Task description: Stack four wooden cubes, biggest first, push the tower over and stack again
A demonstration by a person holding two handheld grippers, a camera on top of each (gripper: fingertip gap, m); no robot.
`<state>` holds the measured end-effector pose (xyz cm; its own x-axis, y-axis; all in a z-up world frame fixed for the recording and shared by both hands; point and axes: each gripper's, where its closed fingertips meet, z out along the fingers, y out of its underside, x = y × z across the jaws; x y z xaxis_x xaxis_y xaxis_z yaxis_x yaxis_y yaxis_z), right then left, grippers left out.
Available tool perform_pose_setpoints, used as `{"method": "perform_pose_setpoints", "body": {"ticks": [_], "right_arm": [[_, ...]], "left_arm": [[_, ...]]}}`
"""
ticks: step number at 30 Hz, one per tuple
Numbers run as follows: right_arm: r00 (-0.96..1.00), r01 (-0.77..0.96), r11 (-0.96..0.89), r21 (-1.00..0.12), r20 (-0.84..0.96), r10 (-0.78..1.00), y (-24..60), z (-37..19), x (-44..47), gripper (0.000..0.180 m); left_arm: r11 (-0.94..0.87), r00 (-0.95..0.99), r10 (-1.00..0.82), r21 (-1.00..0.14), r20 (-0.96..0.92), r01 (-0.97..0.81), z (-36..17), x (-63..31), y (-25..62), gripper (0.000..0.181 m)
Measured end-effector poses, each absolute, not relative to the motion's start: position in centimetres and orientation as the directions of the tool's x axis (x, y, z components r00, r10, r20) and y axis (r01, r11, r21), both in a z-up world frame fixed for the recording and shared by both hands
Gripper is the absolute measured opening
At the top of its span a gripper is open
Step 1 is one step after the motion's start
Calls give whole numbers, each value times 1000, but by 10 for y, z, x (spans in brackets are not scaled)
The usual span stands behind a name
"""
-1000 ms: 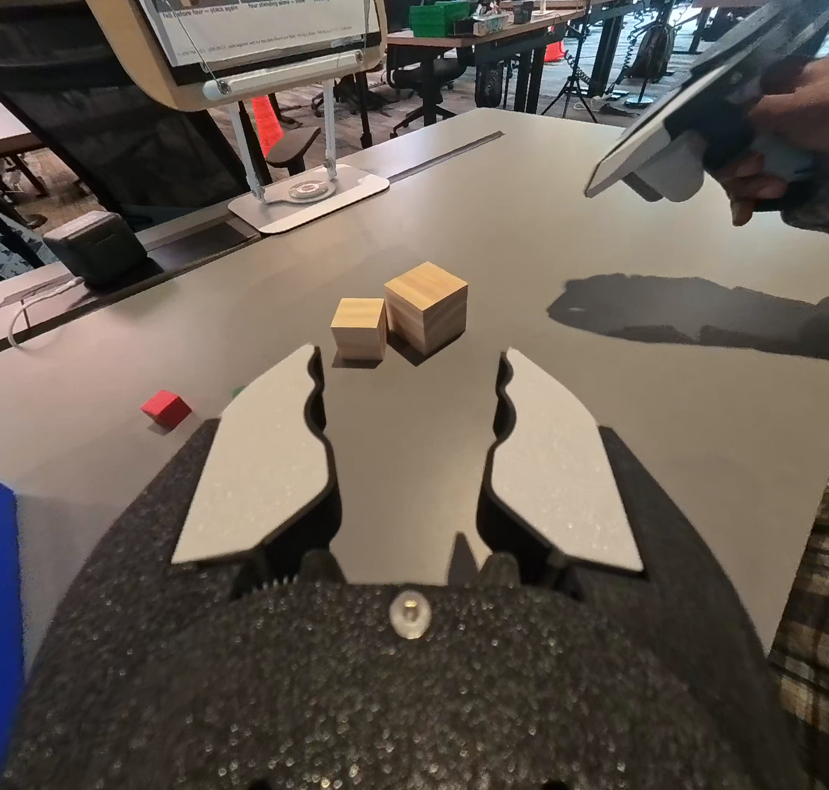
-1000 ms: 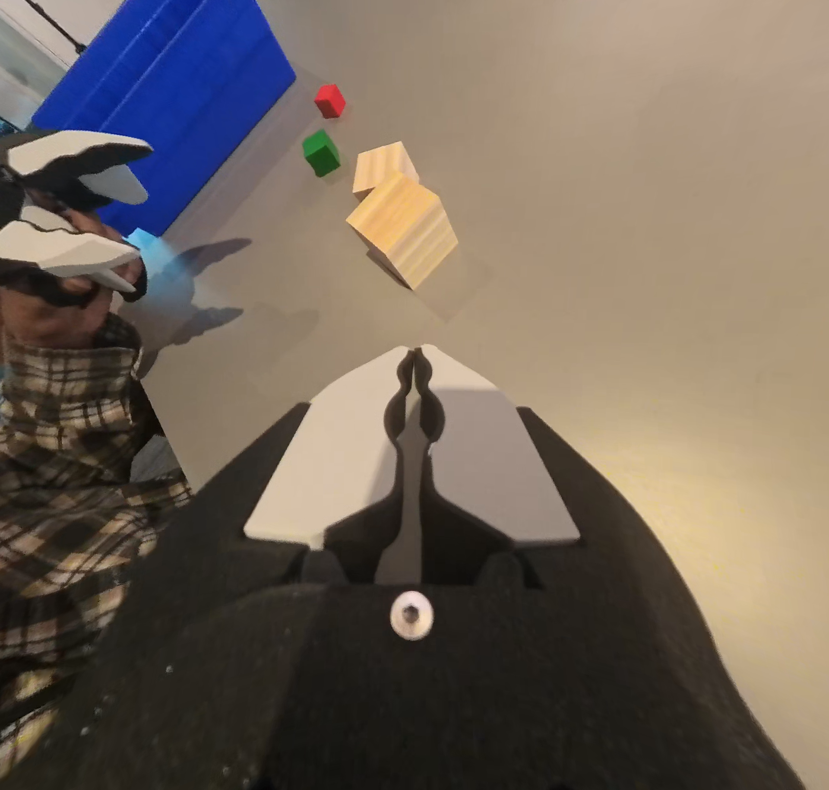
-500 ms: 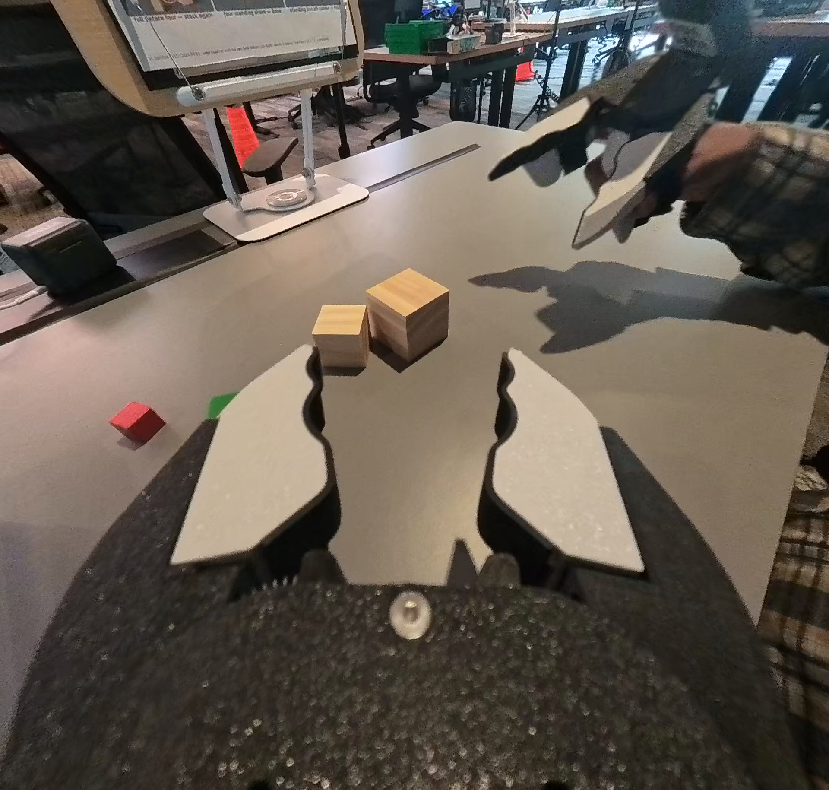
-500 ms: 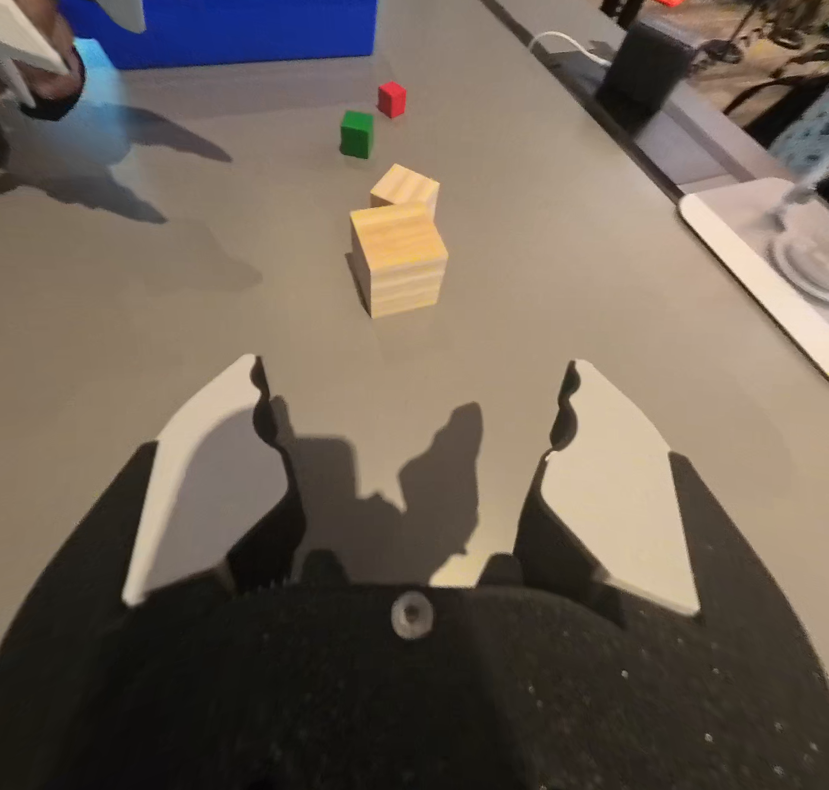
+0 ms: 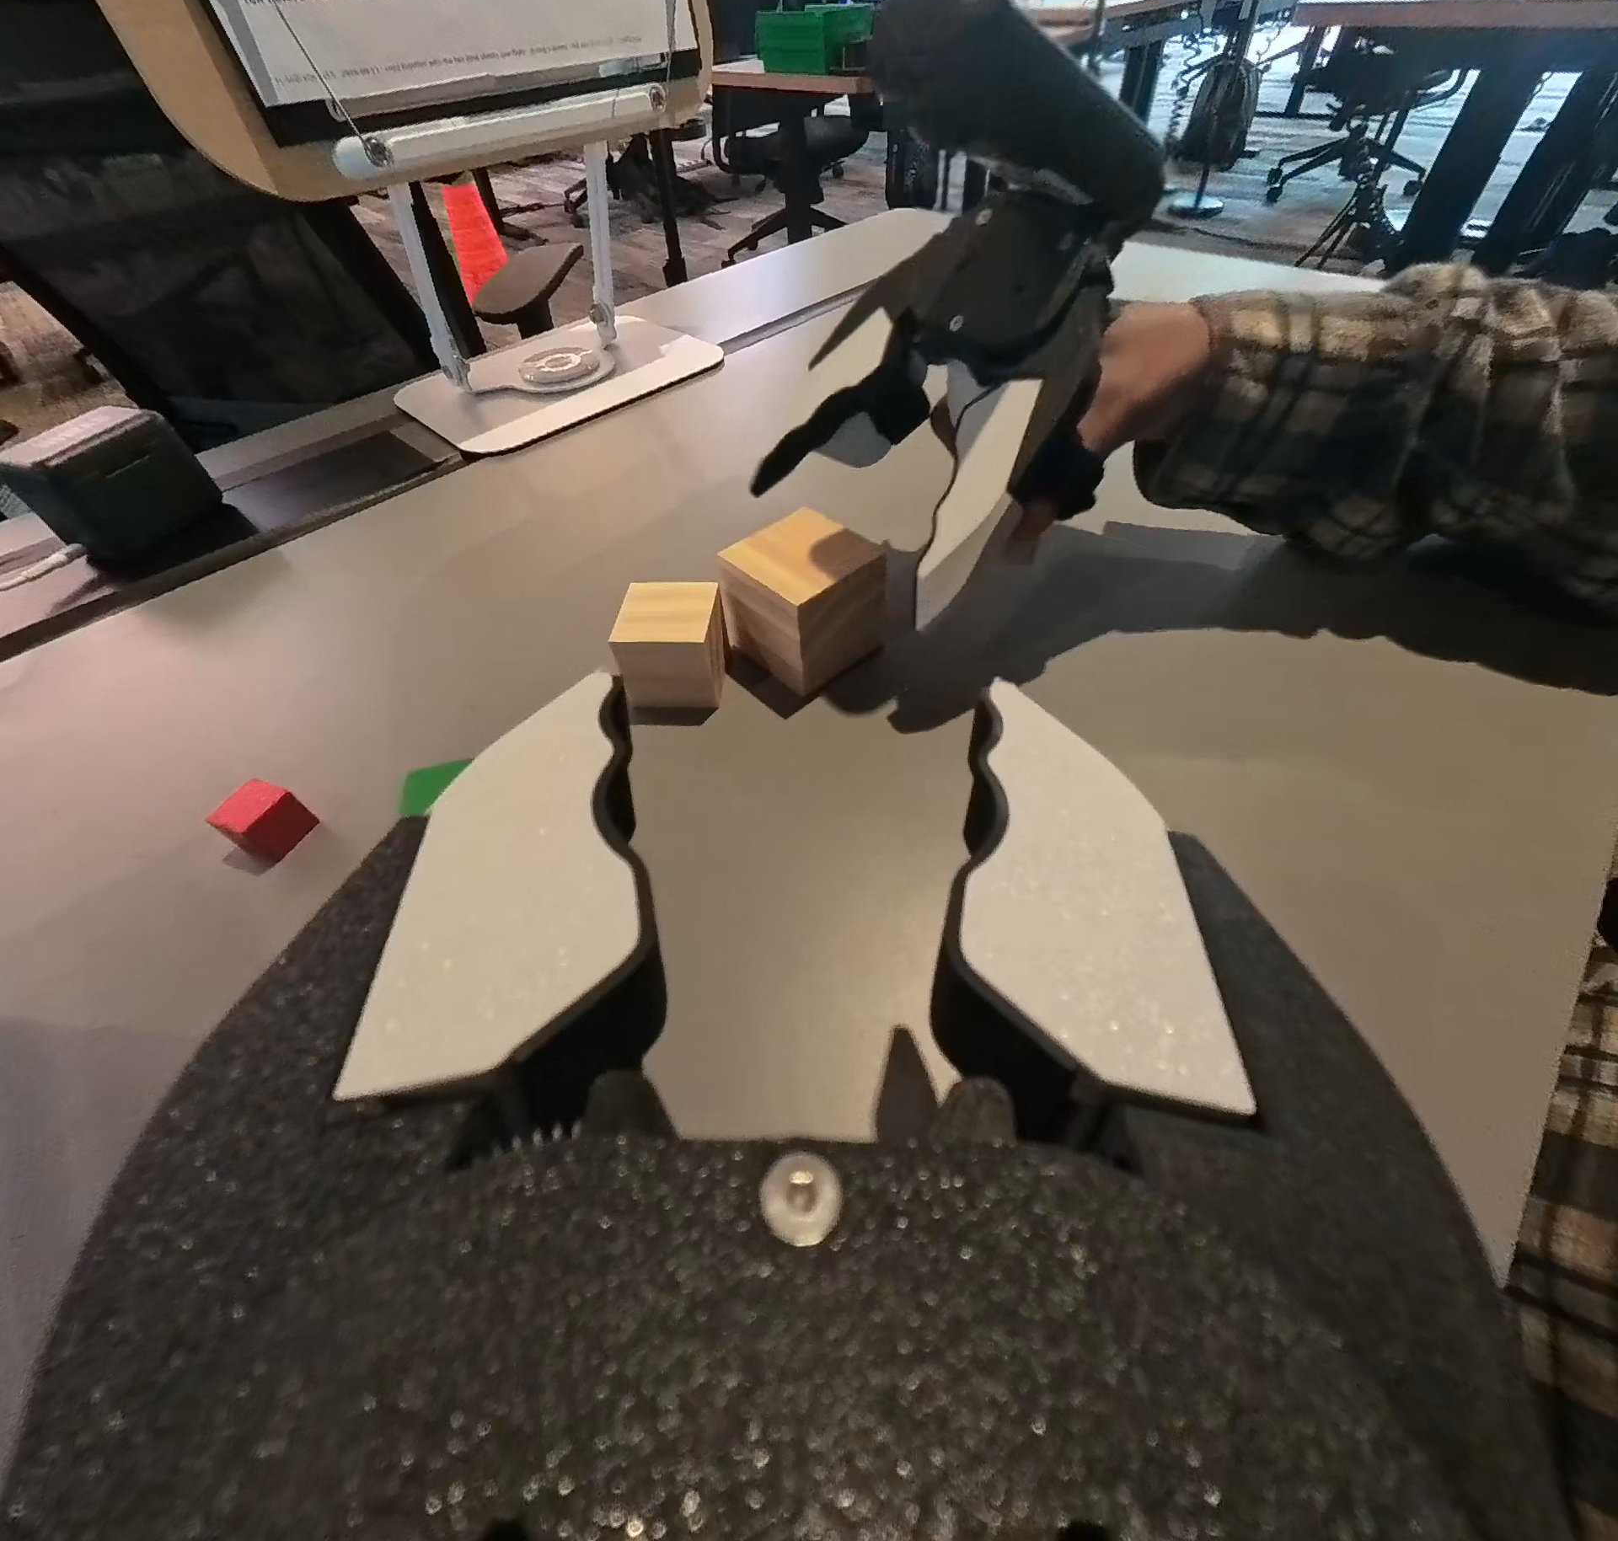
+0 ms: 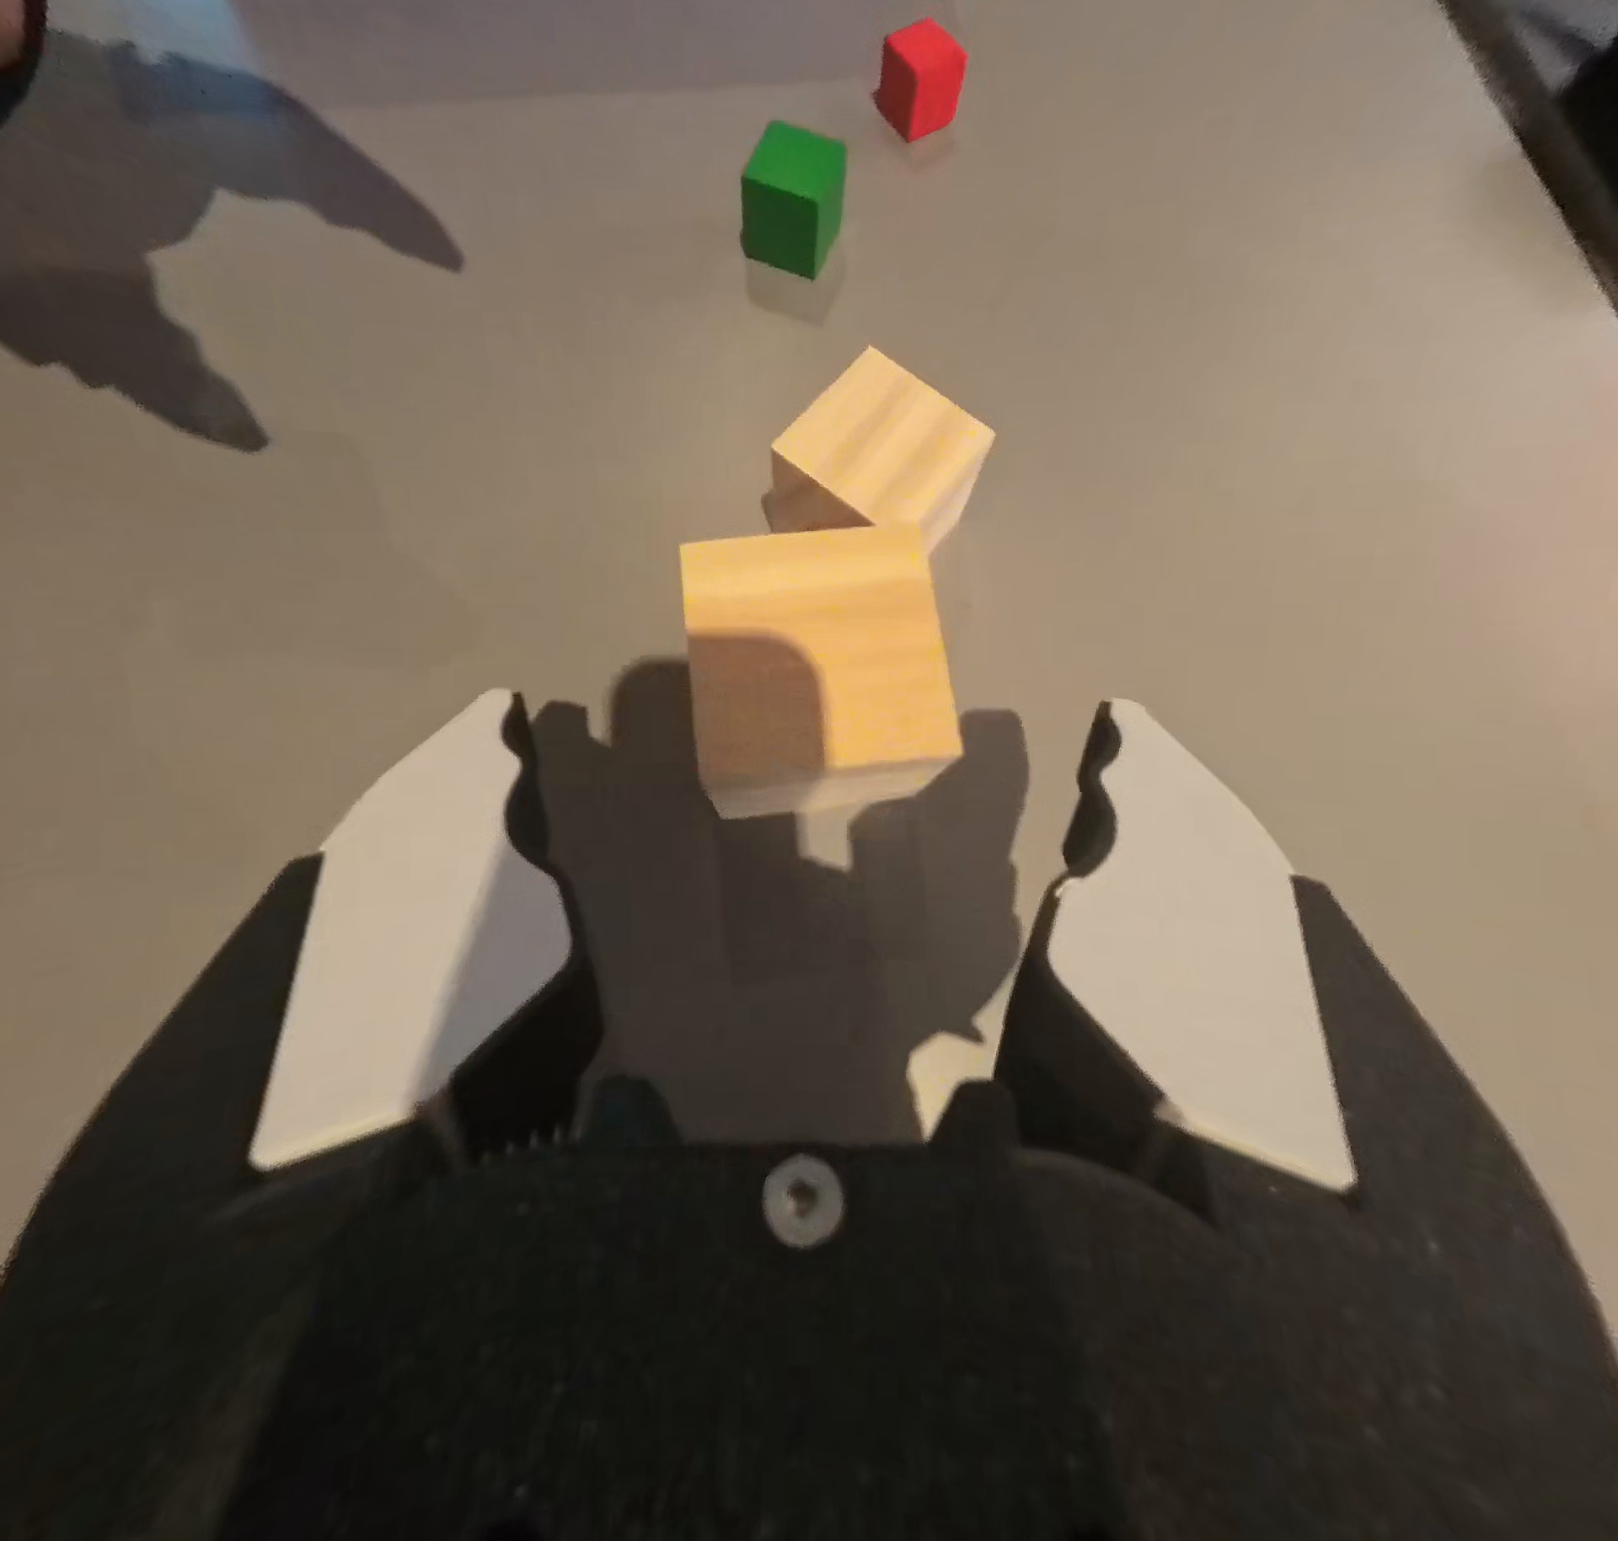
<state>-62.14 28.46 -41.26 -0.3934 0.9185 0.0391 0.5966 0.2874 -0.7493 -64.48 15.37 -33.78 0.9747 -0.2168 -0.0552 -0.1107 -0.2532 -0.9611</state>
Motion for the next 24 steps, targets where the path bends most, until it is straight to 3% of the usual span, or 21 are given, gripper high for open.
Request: {"method": "perform_pose_setpoints", "body": {"ticks": [7,14,24], "right_arm": [[-416,667,313,-676,11,909,277,-429,-634,104],[-442,696,344,-631,2,897,282,-435,-635,70],[-436,699,342,-628,4,900,318,-415,-582,69]], "left_arm": [[-265,974,-222,-958,-48,-107,-342,-645,153,74],[-268,973,-223,-957,-52,-113,-343,-645,153,74],[-275,971,-235,-954,-53,-119,-346,-641,155,73]]}}
